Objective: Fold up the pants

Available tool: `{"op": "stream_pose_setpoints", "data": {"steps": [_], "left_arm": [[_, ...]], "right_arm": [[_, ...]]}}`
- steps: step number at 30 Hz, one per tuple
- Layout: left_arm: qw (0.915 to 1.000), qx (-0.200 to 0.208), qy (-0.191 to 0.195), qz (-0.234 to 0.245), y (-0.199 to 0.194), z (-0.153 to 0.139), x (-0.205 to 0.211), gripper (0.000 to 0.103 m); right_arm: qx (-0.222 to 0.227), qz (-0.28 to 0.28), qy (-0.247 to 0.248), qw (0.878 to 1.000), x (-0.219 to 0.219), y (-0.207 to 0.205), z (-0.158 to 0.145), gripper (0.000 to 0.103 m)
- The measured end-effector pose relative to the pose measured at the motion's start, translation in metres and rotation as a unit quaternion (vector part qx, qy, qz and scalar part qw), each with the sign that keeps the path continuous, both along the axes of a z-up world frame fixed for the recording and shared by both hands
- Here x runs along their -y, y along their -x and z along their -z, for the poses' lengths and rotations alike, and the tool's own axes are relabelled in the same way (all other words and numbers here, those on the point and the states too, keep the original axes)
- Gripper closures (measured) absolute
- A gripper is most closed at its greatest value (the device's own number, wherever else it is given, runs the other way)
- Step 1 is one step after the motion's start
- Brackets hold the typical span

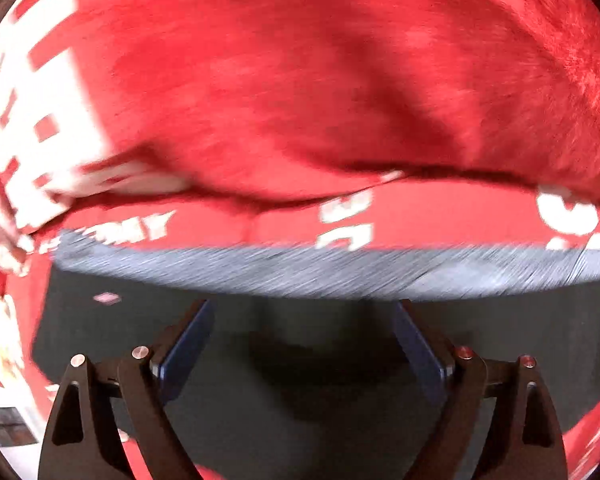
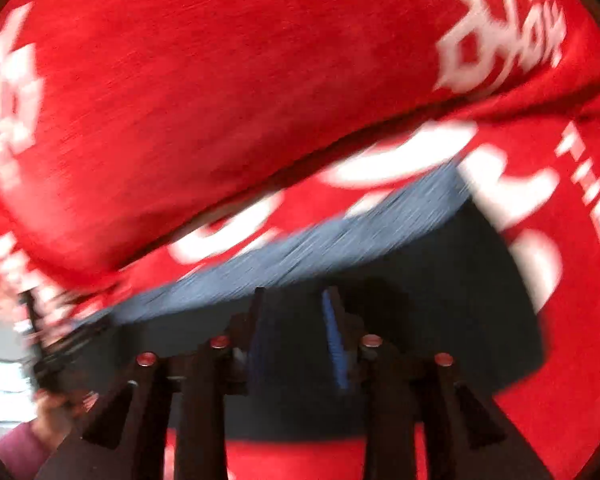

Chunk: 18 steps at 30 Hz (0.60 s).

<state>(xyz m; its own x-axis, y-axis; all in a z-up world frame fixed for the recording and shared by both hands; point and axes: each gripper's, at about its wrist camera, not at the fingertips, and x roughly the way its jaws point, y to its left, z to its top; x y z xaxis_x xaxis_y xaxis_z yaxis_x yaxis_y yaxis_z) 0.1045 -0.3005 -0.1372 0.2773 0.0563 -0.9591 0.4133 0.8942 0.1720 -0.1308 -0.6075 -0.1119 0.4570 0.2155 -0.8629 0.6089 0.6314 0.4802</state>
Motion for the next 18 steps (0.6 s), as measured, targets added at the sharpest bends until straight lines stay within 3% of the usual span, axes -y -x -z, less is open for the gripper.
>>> {"op": "stream_pose_setpoints", "data": {"steps": [2, 7, 12, 13, 18], "left_arm": [[0.9998, 0.0, -0.016, -0.01, -0.002, -0.004, -0.042, 0.012], [0.9975, 0.013, -0.054, -0.043, -0.016, -0.004, -0.141, 0.012], [0.9938, 0.016, -0.068, -0.087, -0.05, 0.023, -0.239, 0.01], [0.9945, 0.009, -0.047, -0.093, -0.053, 0.028, -0.255, 0.0], [0.9962, -0.007, 0.012, -0.086, -0.06, 0.036, -0.277, 0.0]], "right_arm": [[0.023, -0.021, -0.06, 0.998, -0.037, 0.007, -0.002, 0.063], [0.051, -0.066, -0.232, 0.969, -0.168, -0.004, 0.023, 0.063], [0.06, -0.066, -0.304, 0.948, -0.266, -0.031, 0.063, 0.063], [0.063, -0.063, -0.312, 0.946, -0.28, -0.038, 0.071, 0.063], [0.049, -0.039, -0.293, 0.954, -0.299, -0.048, 0.086, 0.063]]}}
